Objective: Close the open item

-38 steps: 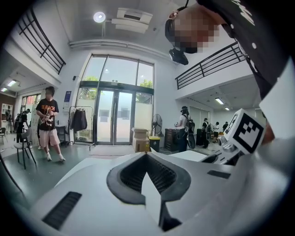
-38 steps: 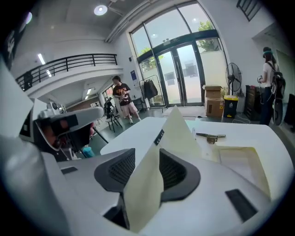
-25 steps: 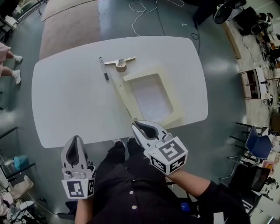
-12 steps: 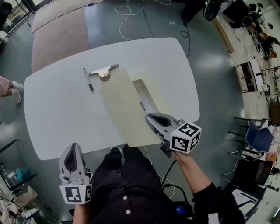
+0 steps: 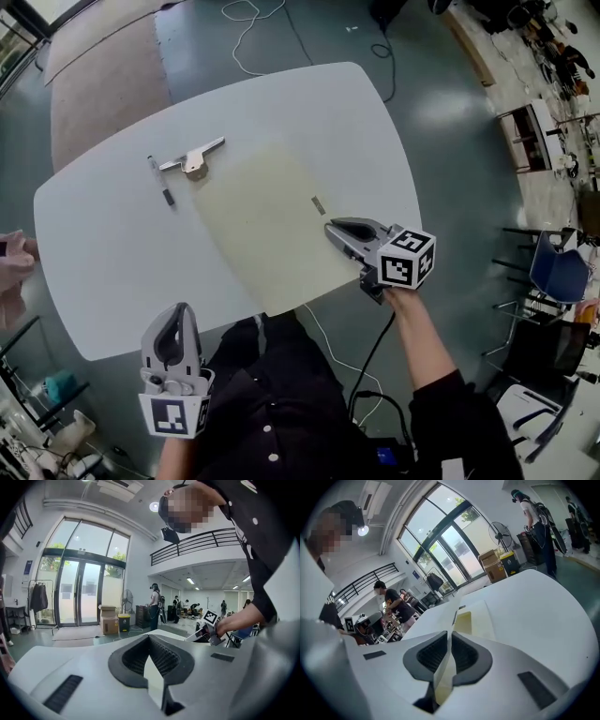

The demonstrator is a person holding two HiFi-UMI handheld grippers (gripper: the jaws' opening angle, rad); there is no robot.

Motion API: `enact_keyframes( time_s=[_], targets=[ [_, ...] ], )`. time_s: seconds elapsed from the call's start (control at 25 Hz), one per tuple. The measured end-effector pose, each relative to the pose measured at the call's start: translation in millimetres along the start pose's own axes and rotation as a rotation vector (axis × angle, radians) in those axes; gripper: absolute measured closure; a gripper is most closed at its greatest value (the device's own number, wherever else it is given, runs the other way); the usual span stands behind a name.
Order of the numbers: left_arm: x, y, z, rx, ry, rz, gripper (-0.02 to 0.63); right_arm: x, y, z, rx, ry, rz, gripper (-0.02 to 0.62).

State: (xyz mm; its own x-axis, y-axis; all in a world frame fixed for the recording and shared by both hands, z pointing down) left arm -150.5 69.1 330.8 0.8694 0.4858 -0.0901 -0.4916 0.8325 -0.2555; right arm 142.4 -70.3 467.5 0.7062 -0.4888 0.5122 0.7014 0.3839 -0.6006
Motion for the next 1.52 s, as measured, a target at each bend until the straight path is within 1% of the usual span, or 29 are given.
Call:
enact_keyframes(
  time_s=[0.2, 0.36, 0.48, 0.6, 0.8, 0.88, 1.0, 1.12, 1.28, 1.4, 1.52],
  targets=[
    [14, -29, 8, -0.014, 0.022, 0.088, 0.591, 26, -7, 9, -0.035, -0.011, 0.007, 0.545],
    [30, -51, 22, -0.074, 0.066, 0.136, 0.591, 42, -10, 14, -0.065, -0.019, 0.037, 0.541],
    [41, -72, 28, -0.089, 0.058, 0.194, 0.591, 45, -12, 15, -0.082, -0.025, 0.057, 0.541],
    [49, -90, 42, -0.118, 0.050, 0.241, 0.591, 49, -18, 19, -0.120, -0.018, 0.101, 0.538],
    [54, -113, 73, -0.184, 0.066, 0.271, 0.591, 54, -26, 22, -0.167, -0.037, 0.144, 0.534],
    [57, -117, 81, -0.206, 0.087, 0.278, 0.591, 54, -26, 21, -0.187, -0.019, 0.173, 0.534],
    [57, -119, 85, -0.221, 0.110, 0.275, 0.591, 48, -27, 18, -0.230, 0.056, 0.251, 0.528],
    [54, -118, 85, -0.226, 0.120, 0.267, 0.591, 40, -29, 17, -0.268, 0.160, 0.352, 0.514],
    [47, -114, 86, -0.228, 0.123, 0.254, 0.591, 26, -34, 15, -0.268, 0.300, 0.478, 0.502],
    [43, -110, 88, -0.240, 0.125, 0.250, 0.591, 20, -37, 18, -0.260, 0.447, 0.556, 0.514],
    [40, -107, 88, -0.238, 0.125, 0.248, 0.591, 11, -41, 22, -0.272, 0.655, 0.592, 0.538]
  ],
)
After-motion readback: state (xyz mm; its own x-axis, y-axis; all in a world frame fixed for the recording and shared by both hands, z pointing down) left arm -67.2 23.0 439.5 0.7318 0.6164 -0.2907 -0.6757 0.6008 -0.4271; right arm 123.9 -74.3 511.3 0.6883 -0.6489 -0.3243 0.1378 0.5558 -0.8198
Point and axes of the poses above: the fingertips, and each gripper's own axes: y backward along the fingers, x to its right, z out of its underside, the point moved 5 cm from there along y, backward along the fingers, and after that the axes turned 11 degrees about z, right-handed, at the moved point
